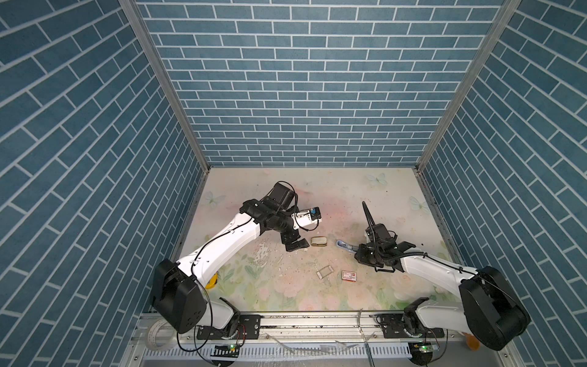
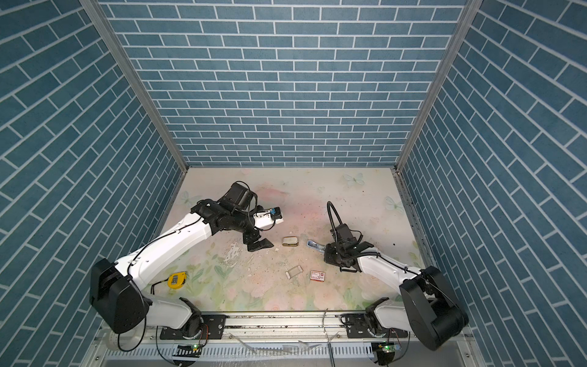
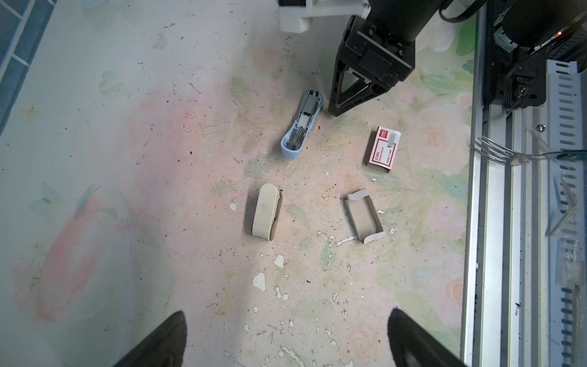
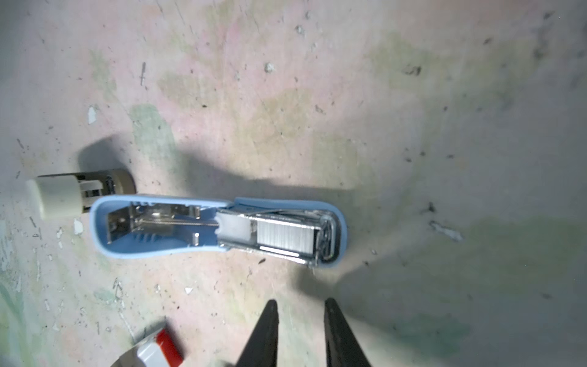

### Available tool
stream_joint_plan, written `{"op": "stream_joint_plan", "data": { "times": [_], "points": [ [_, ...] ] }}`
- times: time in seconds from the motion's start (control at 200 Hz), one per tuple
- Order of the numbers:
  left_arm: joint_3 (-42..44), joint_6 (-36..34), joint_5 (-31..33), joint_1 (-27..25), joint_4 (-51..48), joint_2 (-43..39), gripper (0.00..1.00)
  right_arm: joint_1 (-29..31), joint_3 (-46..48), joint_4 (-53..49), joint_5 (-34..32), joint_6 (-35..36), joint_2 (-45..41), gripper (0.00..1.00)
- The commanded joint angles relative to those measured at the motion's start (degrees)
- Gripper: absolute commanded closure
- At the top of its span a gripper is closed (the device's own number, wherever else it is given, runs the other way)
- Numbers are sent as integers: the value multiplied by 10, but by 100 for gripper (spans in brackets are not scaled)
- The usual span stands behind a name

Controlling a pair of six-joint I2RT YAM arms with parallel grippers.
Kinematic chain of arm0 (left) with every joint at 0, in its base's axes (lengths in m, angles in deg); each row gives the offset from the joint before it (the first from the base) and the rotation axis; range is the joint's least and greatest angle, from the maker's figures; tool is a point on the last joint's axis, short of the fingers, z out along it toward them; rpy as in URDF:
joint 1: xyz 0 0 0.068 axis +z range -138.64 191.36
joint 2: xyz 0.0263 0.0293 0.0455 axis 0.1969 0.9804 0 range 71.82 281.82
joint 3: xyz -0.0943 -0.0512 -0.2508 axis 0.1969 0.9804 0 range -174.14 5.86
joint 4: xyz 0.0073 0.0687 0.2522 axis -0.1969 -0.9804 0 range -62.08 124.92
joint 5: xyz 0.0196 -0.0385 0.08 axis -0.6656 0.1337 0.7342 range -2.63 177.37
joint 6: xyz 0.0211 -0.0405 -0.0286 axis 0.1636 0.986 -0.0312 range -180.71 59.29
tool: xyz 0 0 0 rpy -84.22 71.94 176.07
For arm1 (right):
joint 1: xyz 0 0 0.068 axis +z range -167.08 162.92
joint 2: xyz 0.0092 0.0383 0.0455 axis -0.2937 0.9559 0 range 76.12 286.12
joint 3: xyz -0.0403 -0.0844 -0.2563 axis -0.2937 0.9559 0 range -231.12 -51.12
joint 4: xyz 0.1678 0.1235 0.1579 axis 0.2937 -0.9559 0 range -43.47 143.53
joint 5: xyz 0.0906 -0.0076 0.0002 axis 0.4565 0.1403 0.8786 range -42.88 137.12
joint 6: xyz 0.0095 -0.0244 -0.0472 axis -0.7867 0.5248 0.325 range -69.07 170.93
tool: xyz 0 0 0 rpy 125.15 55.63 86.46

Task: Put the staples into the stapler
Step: 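Grasp the open blue stapler's base with the right gripper and turn it, then move the left gripper over the blue stapler's open top end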

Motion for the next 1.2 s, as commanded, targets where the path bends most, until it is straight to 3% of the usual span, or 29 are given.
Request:
{"op": "stream_joint_plan", "data": {
  "times": [0.0,0.135,0.305,0.7,1.195],
  "points": [
    [-14,-3,5,-11,1,7,0,-12,-9,-39,-16,10,-47,71],
    [-16,-7,4,-14,7,18,0,-44,-7,-35,1,13,-81,69],
    [-23,-9,2,-20,4,38,1,-73,-26,-22,32,26,-51,70],
    [-18,-10,2,-25,13,36,0,-75,-65,1,54,45,33,72],
    [-19,-11,-1,-29,18,46,0,-75,-69,-5,37,55,63,75]
  ]
}}
